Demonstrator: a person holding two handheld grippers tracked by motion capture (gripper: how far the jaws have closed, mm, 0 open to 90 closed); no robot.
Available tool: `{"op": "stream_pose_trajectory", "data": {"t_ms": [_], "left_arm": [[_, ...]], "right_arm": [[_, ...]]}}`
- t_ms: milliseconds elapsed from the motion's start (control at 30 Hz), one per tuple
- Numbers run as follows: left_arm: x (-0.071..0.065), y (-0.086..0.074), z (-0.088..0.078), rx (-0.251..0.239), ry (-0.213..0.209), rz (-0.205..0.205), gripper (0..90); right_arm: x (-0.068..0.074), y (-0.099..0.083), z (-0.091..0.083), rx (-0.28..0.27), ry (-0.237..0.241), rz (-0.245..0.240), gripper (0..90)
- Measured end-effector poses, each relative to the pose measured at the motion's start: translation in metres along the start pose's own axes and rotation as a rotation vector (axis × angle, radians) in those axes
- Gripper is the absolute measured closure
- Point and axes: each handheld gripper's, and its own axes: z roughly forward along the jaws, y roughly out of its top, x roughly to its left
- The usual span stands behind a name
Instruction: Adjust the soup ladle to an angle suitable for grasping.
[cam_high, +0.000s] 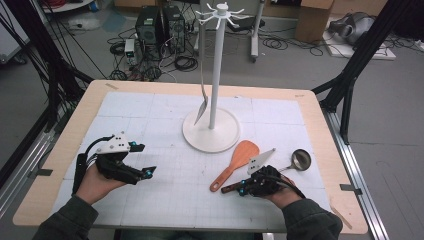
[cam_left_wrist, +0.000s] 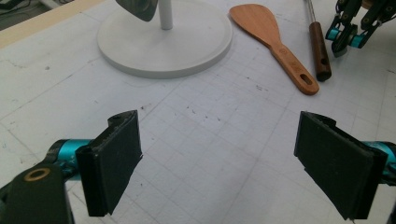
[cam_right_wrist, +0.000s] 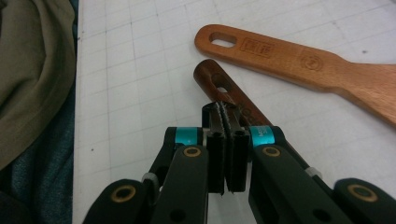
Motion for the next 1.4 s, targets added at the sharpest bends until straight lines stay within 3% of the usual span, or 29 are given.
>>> {"op": "stream_pose_trajectory", "data": {"t_ms": [233, 500, 1400], "left_arm": [[0.000, 0.000, 0.000, -0.001, 0.000, 0.000, 15.3], [0.000, 0.000, 0.000, 0.000, -0.001, 0.000, 15.3], [0.001, 0.000, 0.001, -0.002, -0.002, 0.000, 15.3]], "right_arm": [[-0.001, 0.007, 0.013, 0.000, 0.001, -0.024, 89.5], [-0.005, 0.017, 0.020, -0.009, -0.034, -0.030, 89.5], [-0.029, 0.035, 0.029, -0.028, -0.120, 0.009, 89.6]]}}
